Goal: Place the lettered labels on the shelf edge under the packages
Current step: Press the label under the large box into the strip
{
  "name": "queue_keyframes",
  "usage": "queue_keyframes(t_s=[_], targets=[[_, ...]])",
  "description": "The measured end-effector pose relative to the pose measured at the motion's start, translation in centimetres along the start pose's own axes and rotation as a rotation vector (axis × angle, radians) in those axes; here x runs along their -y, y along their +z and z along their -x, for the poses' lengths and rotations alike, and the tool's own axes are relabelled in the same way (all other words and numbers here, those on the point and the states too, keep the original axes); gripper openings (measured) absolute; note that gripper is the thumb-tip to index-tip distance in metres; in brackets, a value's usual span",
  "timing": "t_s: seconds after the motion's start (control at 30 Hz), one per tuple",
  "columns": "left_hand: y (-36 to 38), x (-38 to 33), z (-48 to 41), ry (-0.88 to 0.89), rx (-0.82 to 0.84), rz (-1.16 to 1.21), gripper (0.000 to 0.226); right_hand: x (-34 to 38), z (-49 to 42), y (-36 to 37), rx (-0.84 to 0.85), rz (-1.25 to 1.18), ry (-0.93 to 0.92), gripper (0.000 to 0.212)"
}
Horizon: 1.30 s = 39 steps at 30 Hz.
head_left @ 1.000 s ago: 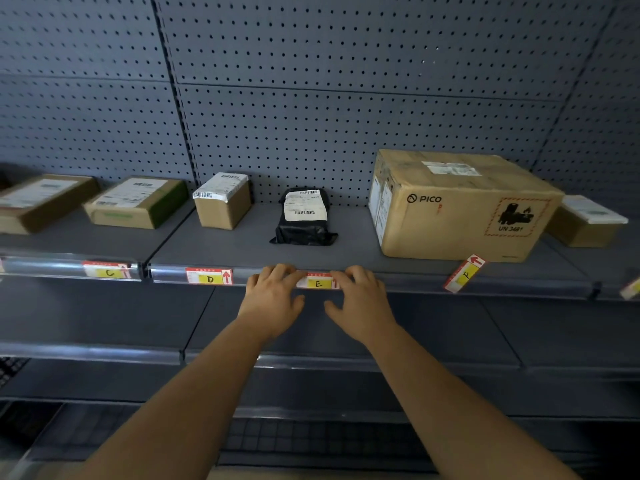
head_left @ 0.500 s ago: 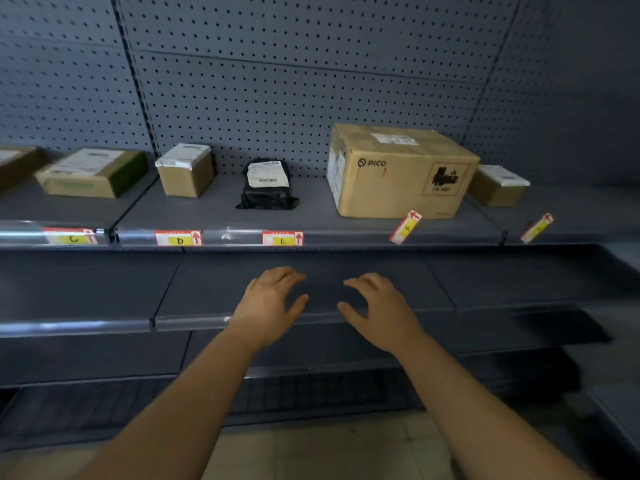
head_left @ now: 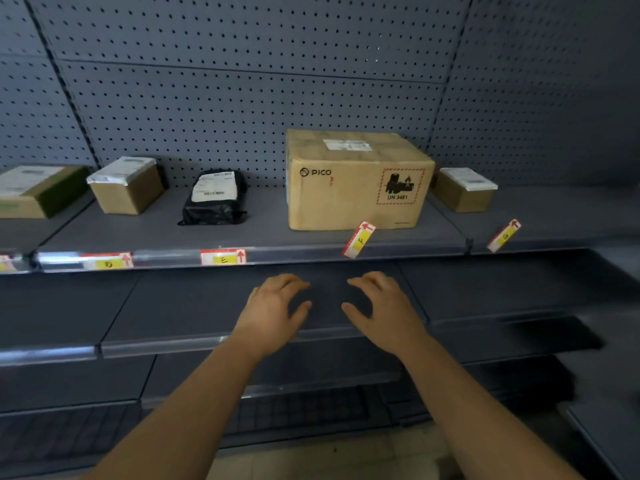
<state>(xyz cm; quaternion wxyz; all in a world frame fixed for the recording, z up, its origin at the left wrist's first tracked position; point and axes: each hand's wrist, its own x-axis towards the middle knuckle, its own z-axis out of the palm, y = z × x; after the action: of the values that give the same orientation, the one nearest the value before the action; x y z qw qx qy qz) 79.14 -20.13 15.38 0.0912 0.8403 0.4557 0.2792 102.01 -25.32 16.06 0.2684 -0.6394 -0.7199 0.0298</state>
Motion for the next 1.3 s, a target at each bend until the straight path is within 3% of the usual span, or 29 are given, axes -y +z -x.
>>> queue_keyframes(t_s=[0.13,0.27,0.77,1.07,1.3], targets=[[2.6,-1.8,-3.8,-0.033,-0.037,-0.012,0.046,-4.3,-3.1,-2.1,-0.043,0.000,0.009,0.050],[4.5,-3.0,-6.5,-0.073,-0.072,-0.034,0.038,-6.9,-6.2,-3.1,-0.032,-0.003,-0.031,0.047],[5.3,-2.5,-12.0,-0.064,-0.058,-0.082,0.035,-7.7,-12.1,-1.9,-0.063,0.138,-0.178,0.058],[6.6,-3.2,-12.3,-0.044,-0.087,-0.150,0.036,-10.5,-9.5,-1.4,-0.150,0.199,-0.051,0.048],[7.7,-4.3,-12.5,-0.032,-0.072,-0.199,0.039,-11.8,-7.8,-0.5,-0.121,0.260,-0.022,0.055]])
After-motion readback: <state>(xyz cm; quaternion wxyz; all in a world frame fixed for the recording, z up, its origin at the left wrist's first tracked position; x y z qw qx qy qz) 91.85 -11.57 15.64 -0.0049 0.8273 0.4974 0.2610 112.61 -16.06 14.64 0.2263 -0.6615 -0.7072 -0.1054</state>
